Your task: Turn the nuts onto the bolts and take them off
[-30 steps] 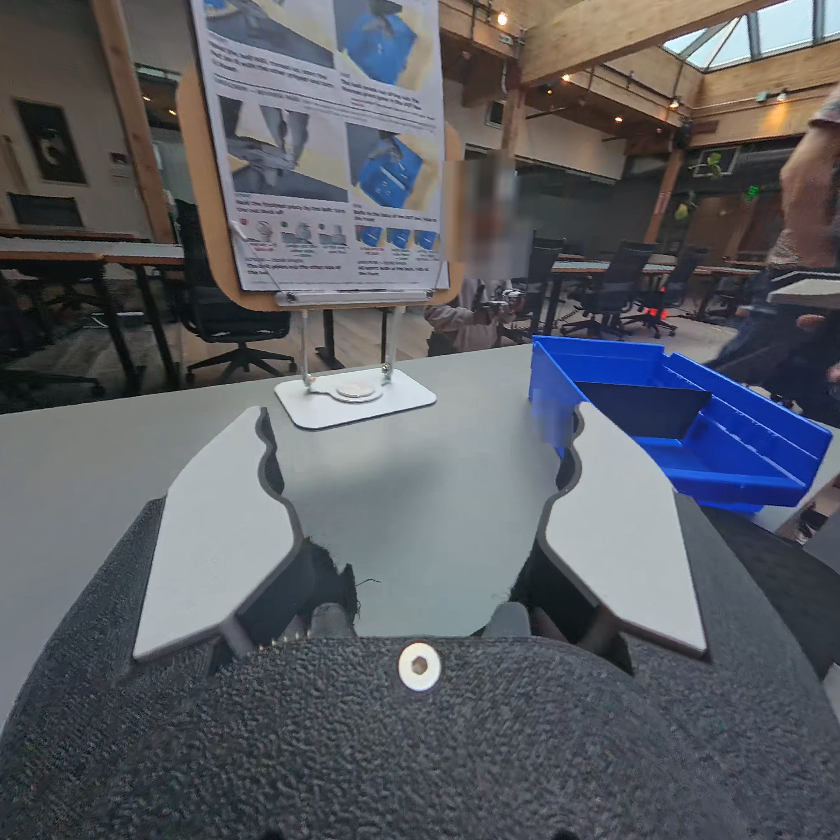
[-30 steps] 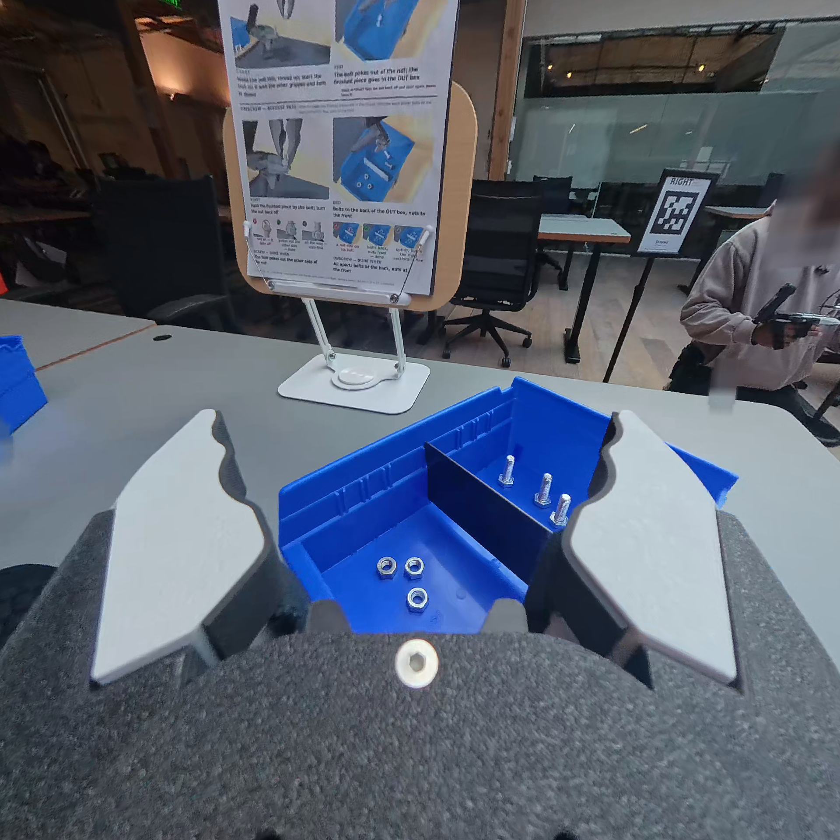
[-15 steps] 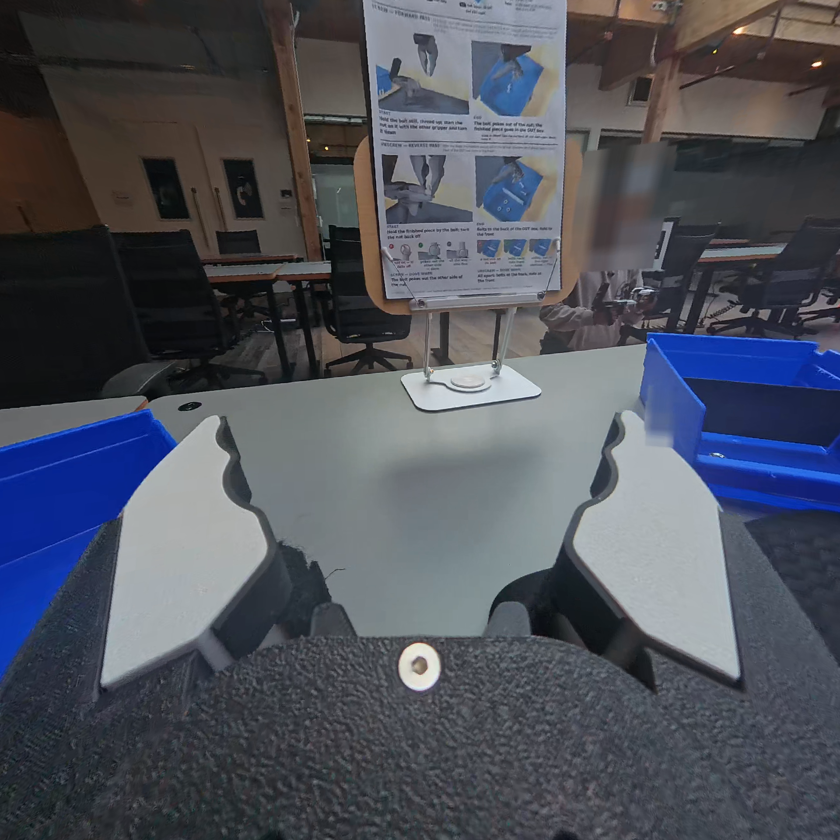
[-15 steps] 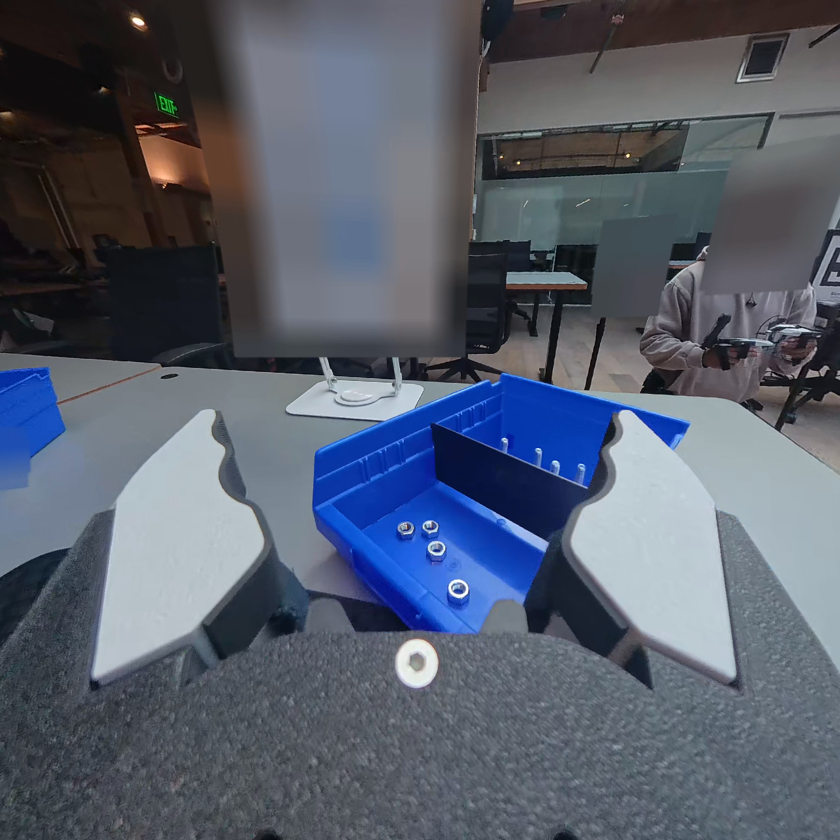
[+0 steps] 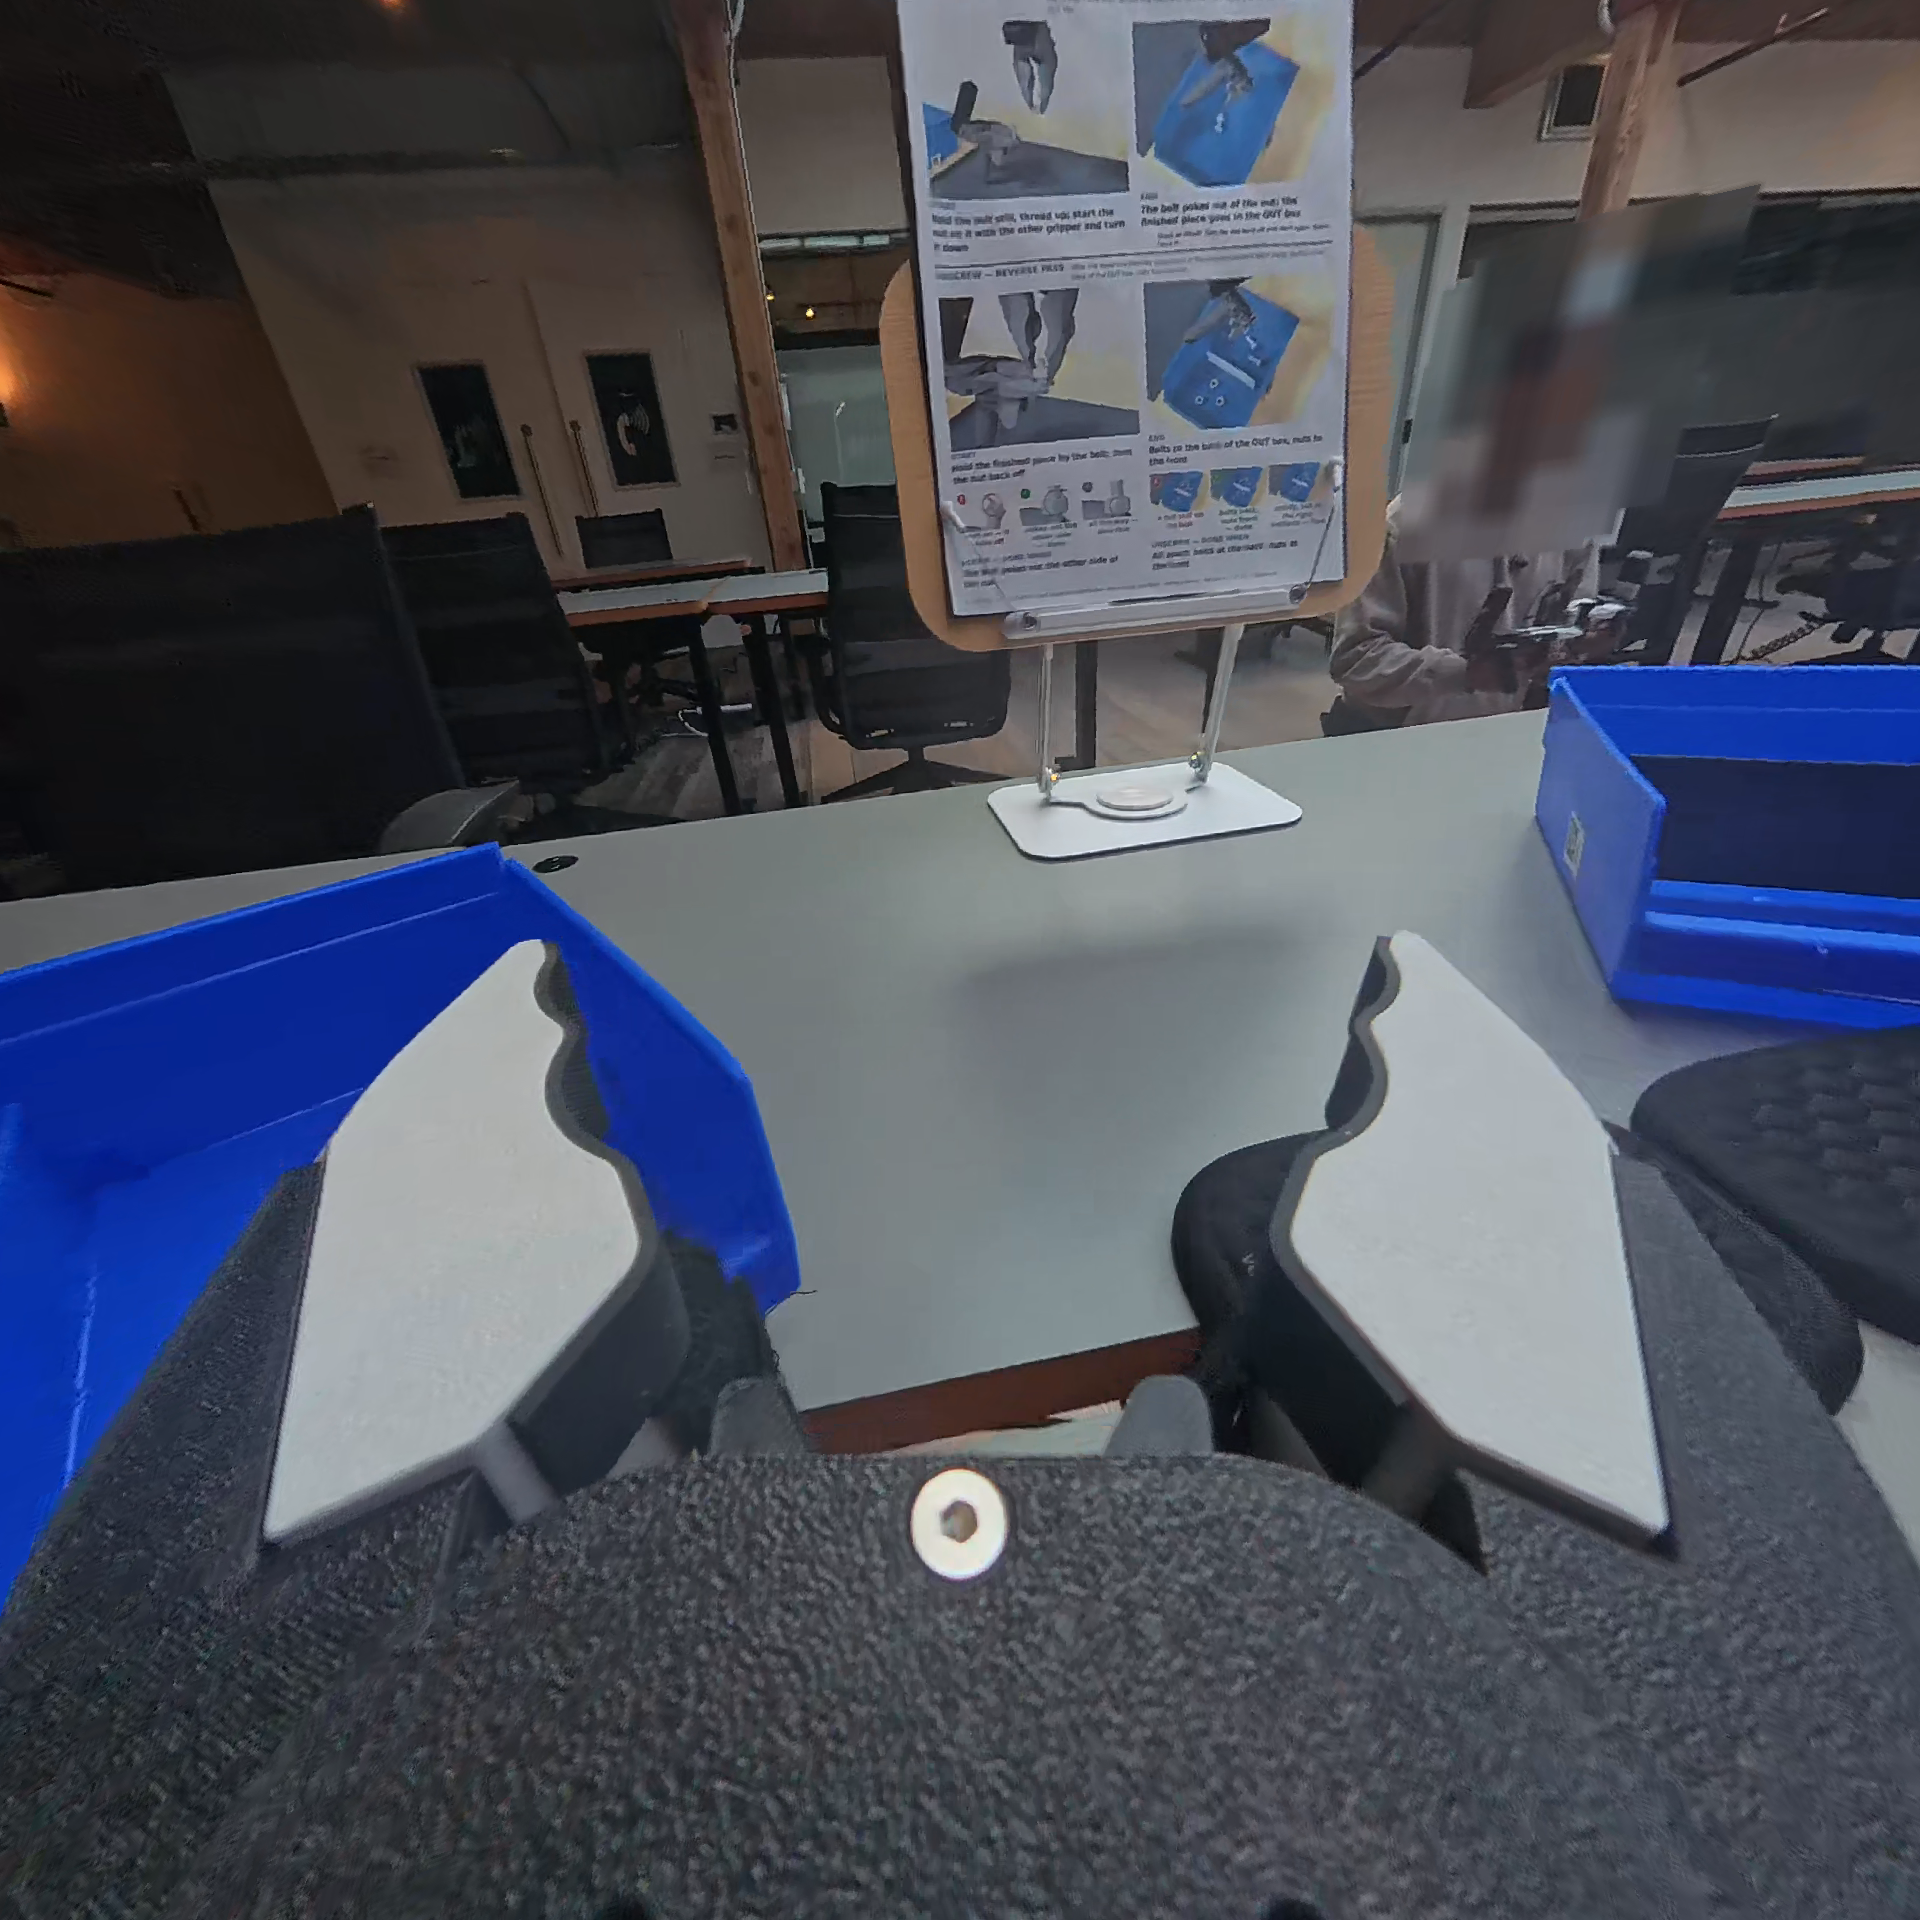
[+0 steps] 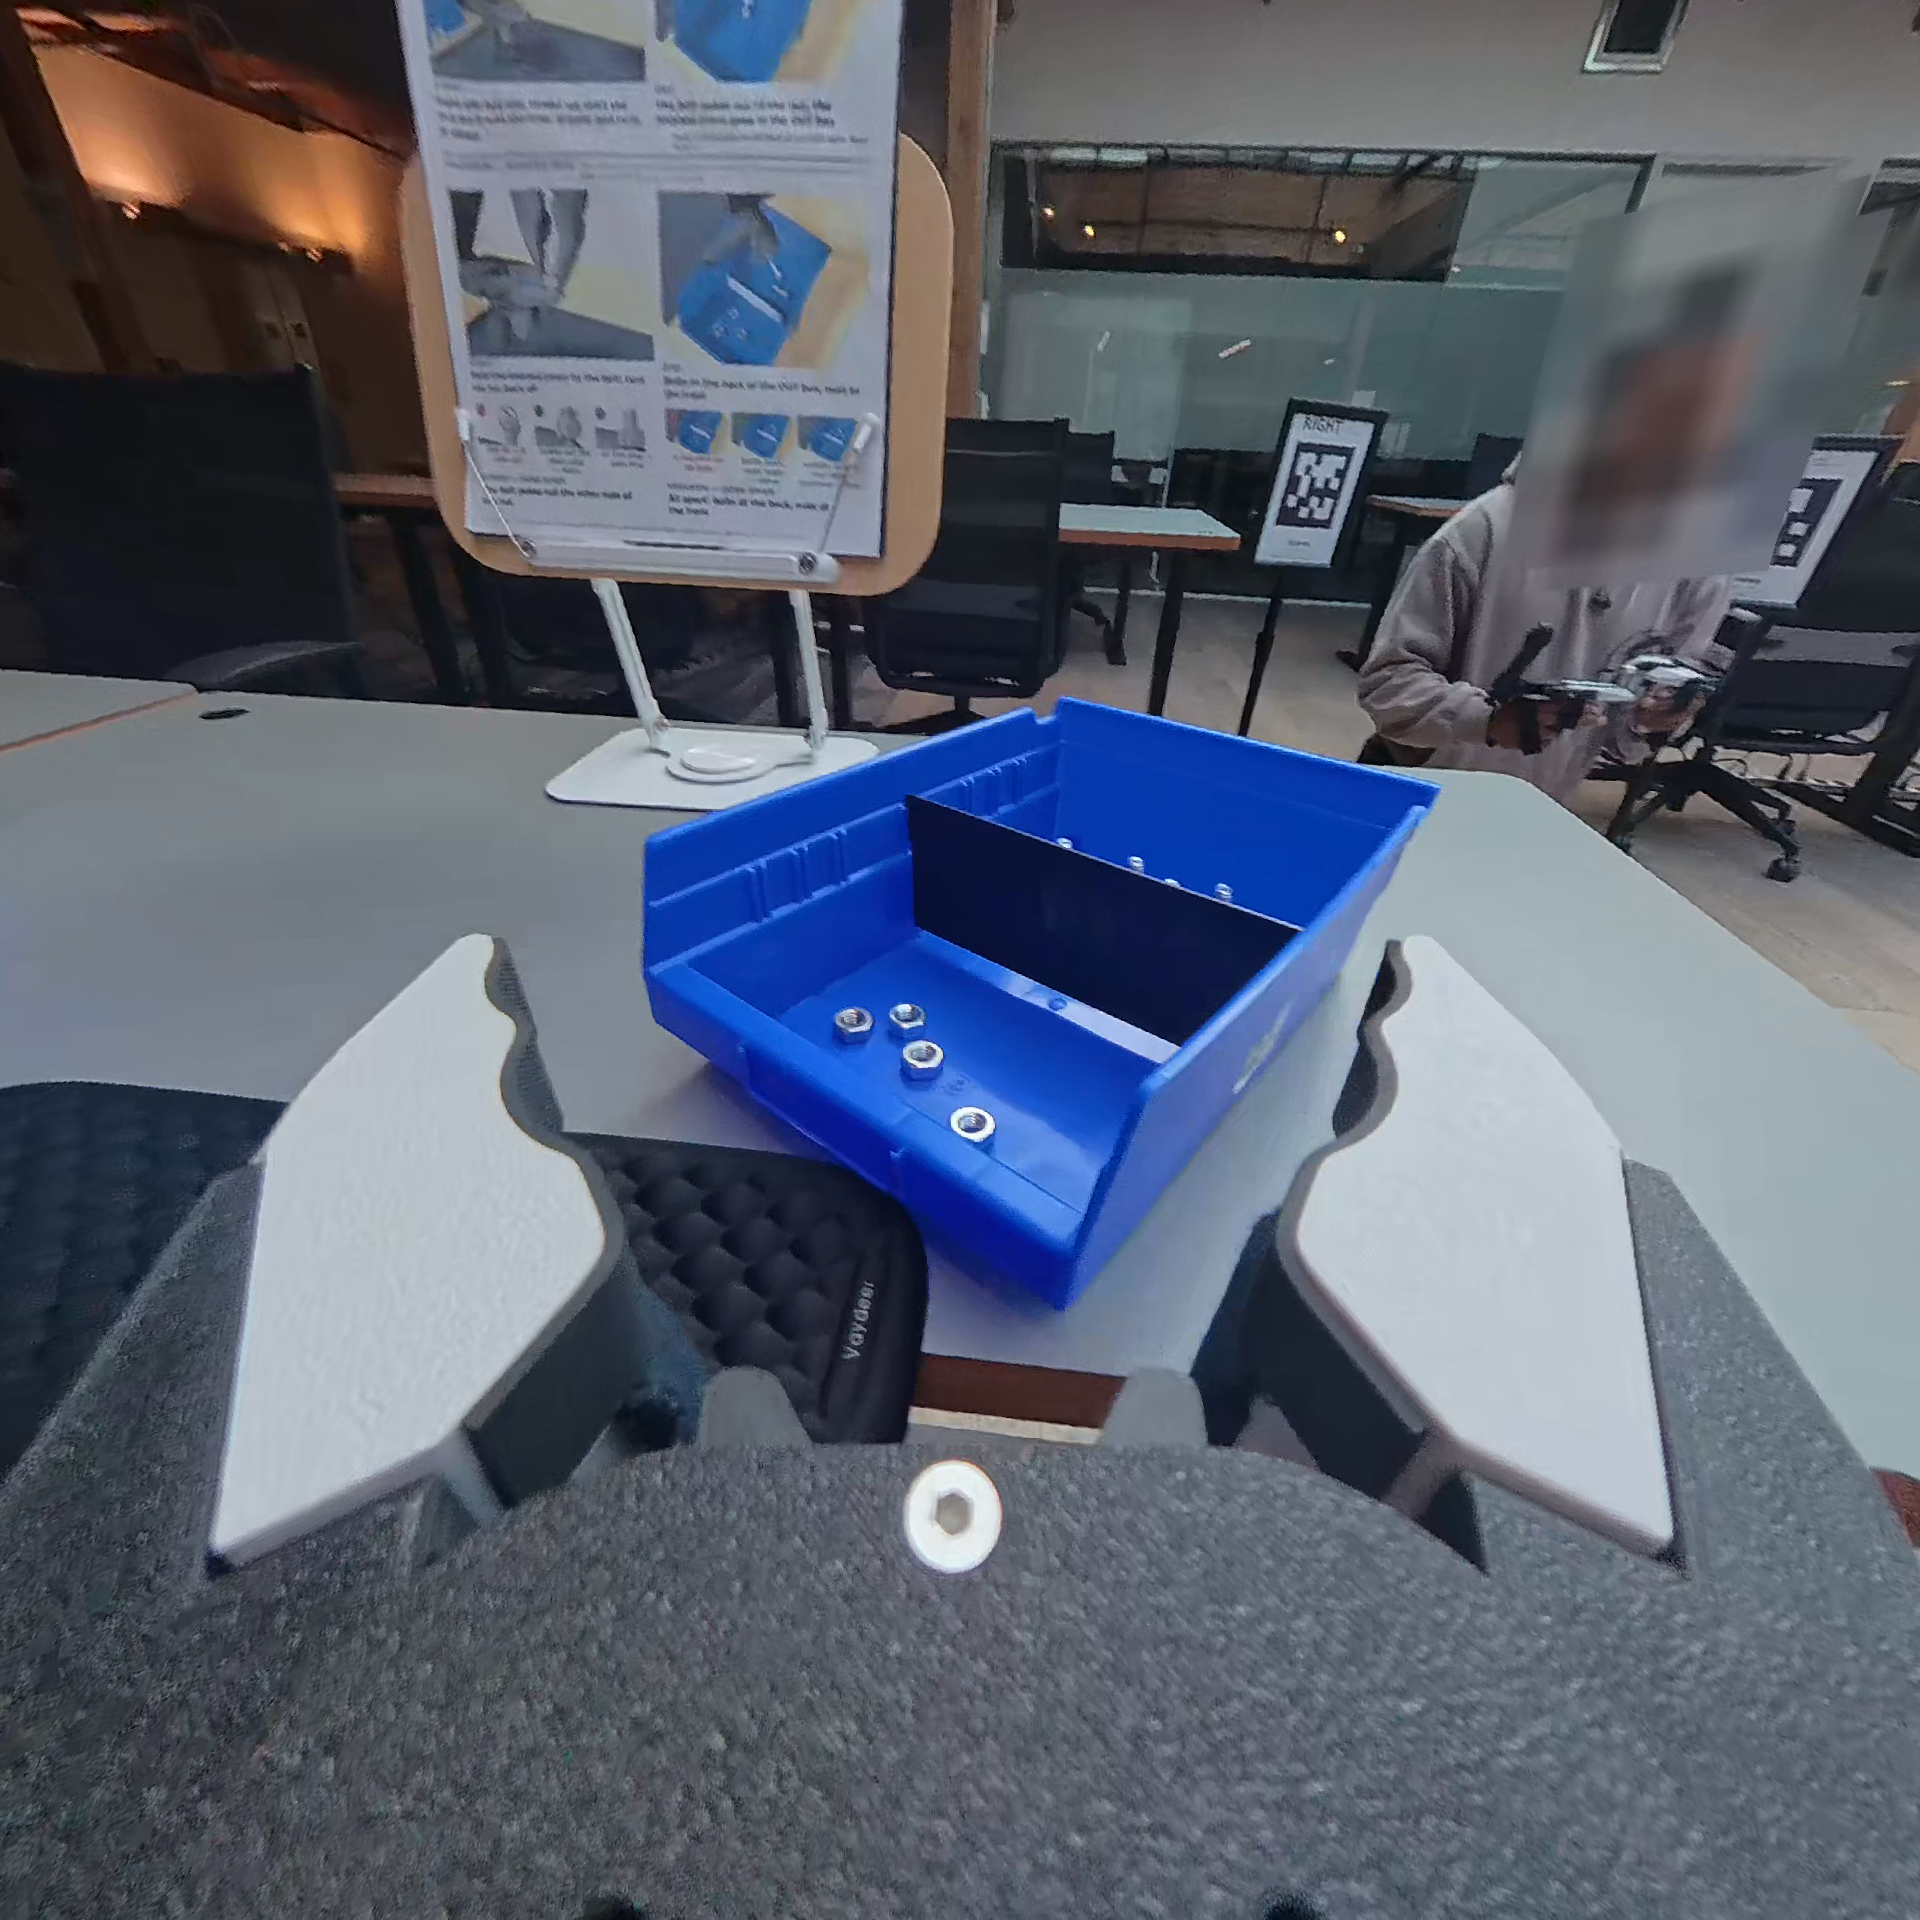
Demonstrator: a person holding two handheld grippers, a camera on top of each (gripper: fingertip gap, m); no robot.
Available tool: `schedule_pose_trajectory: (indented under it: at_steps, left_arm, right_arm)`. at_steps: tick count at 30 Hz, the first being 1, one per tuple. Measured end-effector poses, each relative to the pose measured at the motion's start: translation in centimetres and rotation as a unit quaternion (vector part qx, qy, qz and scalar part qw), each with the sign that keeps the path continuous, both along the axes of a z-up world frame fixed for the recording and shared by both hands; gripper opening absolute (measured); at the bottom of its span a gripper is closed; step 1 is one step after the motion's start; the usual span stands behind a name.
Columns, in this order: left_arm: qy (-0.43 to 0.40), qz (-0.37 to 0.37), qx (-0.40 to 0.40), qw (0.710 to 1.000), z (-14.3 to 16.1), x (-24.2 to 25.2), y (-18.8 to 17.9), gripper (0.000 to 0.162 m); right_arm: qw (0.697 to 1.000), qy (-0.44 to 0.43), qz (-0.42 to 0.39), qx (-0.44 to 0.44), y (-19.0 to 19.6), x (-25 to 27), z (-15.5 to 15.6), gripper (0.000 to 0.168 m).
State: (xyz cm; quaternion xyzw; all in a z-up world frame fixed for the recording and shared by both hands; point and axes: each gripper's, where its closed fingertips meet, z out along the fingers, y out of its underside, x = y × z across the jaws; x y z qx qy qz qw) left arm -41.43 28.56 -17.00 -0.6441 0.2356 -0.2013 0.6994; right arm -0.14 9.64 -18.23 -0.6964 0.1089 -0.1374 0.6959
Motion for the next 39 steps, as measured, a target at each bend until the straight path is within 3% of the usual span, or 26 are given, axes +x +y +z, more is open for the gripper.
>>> schedule_pose_trajectory:
  at_steps: [2,7,16,23,27,32,34,39]
  left_arm:
    - [0.013,0.034,-0.016,0.999,-1.0,-2.1,0.8,0.138]
    - [0.025,0.200,-0.041,0.979,-3.7,-10.5,3.5,0.134]
    - [0.026,0.365,-0.081,0.927,-6.3,-23.1,6.1,0.117]
    - [0.027,0.345,-0.132,0.929,-9.6,-25.0,9.4,0.092]
    - [0.046,0.321,-0.127,0.937,-10.0,-24.1,11.2,0.063]
    - [0.076,0.313,-0.130,0.938,-10.9,-23.4,12.7,0.017]
    - [0.063,0.310,-0.131,0.939,-10.6,-23.1,12.8,0.012]
    - [0.057,0.292,-0.132,0.945,-10.7,-21.5,13.4,0.011]
  right_arm:
    - [0.999,-0.003,-0.028,-0.023,-0.3,1.4,-1.0,0.145]
    - [0.996,0.016,-0.073,-0.056,-0.3,3.9,-3.5,0.135]
    - [0.990,0.036,-0.104,-0.082,0.9,6.3,-5.3,0.126]
    - [0.988,0.075,-0.098,-0.096,2.2,7.4,-7.2,0.108]
    - [0.986,0.090,-0.078,-0.118,3.3,7.5,-8.5,0.086]
    - [0.982,0.070,-0.068,-0.161,3.9,7.9,-9.4,0.045]
    - [0.979,0.043,-0.079,-0.185,3.7,8.5,-9.6,0.035]
    - [0.975,0.017,-0.059,-0.212,4.1,9.2,-9.7,0.026]
